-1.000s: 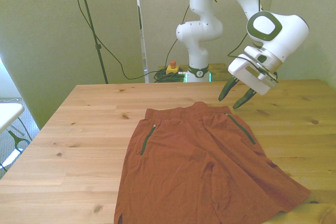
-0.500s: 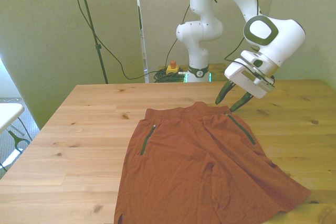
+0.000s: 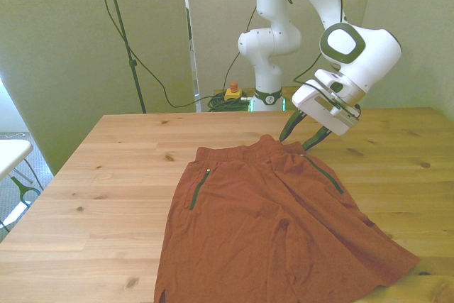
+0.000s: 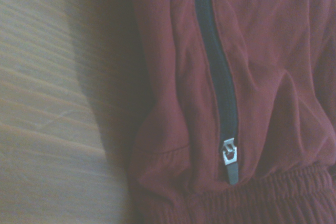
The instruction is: Fold the shorts
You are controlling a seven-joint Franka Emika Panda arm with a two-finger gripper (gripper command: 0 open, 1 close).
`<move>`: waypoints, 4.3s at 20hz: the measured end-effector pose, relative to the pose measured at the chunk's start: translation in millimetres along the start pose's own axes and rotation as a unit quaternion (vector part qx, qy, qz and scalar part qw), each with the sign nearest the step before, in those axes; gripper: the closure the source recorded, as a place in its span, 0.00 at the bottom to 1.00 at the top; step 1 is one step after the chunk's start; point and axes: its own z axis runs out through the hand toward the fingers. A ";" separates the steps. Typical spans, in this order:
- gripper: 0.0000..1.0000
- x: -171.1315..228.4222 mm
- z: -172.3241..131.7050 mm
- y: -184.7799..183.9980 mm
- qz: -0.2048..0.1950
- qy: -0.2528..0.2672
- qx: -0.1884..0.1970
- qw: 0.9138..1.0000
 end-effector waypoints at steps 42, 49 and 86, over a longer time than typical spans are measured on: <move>1.00 70.2 -45.4 100.3 0.131 -0.020 0.103 0.986; 1.00 113.5 -43.6 165.4 0.179 -0.028 0.124 0.976; 0.00 92.2 28.9 95.9 0.016 0.117 0.068 0.991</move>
